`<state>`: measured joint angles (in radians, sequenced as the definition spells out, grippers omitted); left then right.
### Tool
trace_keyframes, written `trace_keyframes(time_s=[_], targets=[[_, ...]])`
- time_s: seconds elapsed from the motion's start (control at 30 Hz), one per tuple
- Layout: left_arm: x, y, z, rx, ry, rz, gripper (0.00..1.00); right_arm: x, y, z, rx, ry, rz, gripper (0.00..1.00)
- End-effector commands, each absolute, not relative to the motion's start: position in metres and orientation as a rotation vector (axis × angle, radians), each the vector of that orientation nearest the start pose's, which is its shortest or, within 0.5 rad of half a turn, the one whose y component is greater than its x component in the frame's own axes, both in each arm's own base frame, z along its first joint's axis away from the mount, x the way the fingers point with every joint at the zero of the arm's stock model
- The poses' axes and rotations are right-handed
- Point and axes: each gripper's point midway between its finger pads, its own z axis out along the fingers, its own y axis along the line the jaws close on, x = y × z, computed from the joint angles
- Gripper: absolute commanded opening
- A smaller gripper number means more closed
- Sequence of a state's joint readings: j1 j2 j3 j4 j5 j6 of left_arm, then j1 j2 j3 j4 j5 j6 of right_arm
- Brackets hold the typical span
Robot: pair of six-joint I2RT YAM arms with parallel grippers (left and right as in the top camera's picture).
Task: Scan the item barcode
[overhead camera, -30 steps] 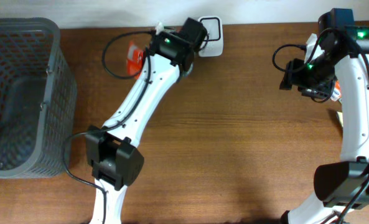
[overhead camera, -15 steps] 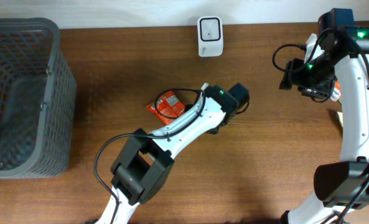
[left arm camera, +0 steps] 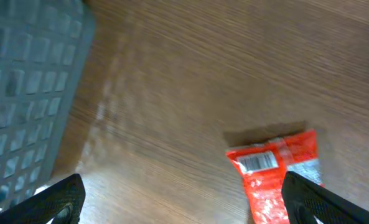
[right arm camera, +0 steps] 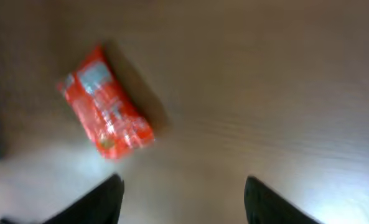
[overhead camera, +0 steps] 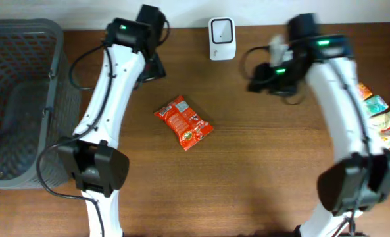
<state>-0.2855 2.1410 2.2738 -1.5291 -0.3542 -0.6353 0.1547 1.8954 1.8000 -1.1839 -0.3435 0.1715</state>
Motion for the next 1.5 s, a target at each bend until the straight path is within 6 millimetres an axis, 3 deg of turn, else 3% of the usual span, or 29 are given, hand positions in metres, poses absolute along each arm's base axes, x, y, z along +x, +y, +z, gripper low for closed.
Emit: trace_keyframes(time_s=[0.0, 0.07, 0.17, 0.23, 0.4, 0.5, 0.63, 0.67, 0.77, 0.8, 0.87, 0.93, 1.07, 1.13, 1.17, 1.27, 1.37, 1.4, 1.43, 1.47], targets=[[0.437, -0.057, 0.202, -0.561, 2.759, 0.307, 0.99, 0.402, 0.200, 0.122, -0.302, 2.861, 0.662, 0.62], [0.434, -0.044, 0.201, -0.596, 2.770, 0.326, 0.99, 0.404, 0.243, 0.092, -0.436, 2.830, 0.672, 0.62], [0.431, -0.035, 0.200, -0.621, 2.781, 0.346, 0.99, 0.401, 0.279, 0.061, -0.537, 2.819, 0.687, 0.63], [0.430, -0.028, 0.200, -0.640, 2.778, 0.357, 0.99, 0.398, 0.289, 0.048, -0.566, 2.825, 0.689, 0.63], [0.427, -0.019, 0.200, -0.666, 2.787, 0.372, 0.99, 0.394, 0.287, 0.024, -0.566, 2.877, 0.660, 0.64], [0.426, -0.017, 0.199, -0.644, 2.801, 0.380, 0.99, 0.393, 0.273, -0.001, -0.556, 2.926, 0.502, 0.72], [0.420, -0.026, 0.182, -0.612, 2.879, 0.335, 0.99, 0.384, 0.275, -0.016, -0.565, 2.967, 0.531, 0.71], [0.418, -0.032, 0.176, -0.567, 2.919, 0.296, 0.99, 0.382, 0.277, -0.018, -0.567, 2.974, 0.557, 0.64], [0.415, -0.045, 0.155, -0.491, 2.994, 0.206, 0.99, 0.382, 0.280, -0.016, -0.558, 2.973, 0.585, 0.12], [0.414, -0.046, 0.151, -0.492, 3.004, 0.205, 0.99, 0.384, 0.278, -0.013, -0.549, 2.973, 0.583, 0.05], [0.411, -0.047, 0.145, -0.492, 3.021, 0.202, 0.99, 0.397, 0.269, 0.005, -0.509, 2.972, 0.570, 0.04], [0.411, -0.047, 0.141, -0.493, 3.027, 0.198, 0.99, 0.422, 0.241, 0.043, -0.434, 2.956, 0.409, 0.04], [0.415, -0.048, 0.141, -0.492, 3.011, 0.188, 0.99, 0.466, 0.153, 0.136, -0.284, 2.811, -0.239, 0.04], [0.417, -0.048, 0.142, -0.492, 3.002, 0.183, 0.99, 0.471, 0.116, 0.164, -0.244, 2.720, -0.561, 0.04], [0.418, -0.048, 0.142, -0.492, 3.001, 0.183, 0.99, 0.469, 0.107, 0.168, -0.245, 2.705, -0.653, 0.04], [0.420, -0.049, 0.142, -0.491, 2.991, 0.176, 0.99, 0.444, 0.106, 0.144, -0.197, 2.829, -0.637, 0.04], [0.421, -0.049, 0.142, -0.491, 2.988, 0.175, 0.99, 0.421, 0.106, 0.093, -0.195, 2.944, -0.664, 0.05], [0.420, -0.049, 0.142, -0.491, 2.990, 0.176, 0.99, 0.414, 0.107, 0.079, -0.217, 2.965, -0.684, 0.10], [0.421, -0.049, 0.142, -0.491, 2.989, 0.175, 0.99, 0.408, 0.109, 0.069, -0.242, 2.983, -0.697, 0.23], [0.421, -0.049, 0.142, -0.491, 2.988, 0.174, 0.99, 0.401, 0.115, 0.064, -0.269, 3.003, -0.689, 0.25]])
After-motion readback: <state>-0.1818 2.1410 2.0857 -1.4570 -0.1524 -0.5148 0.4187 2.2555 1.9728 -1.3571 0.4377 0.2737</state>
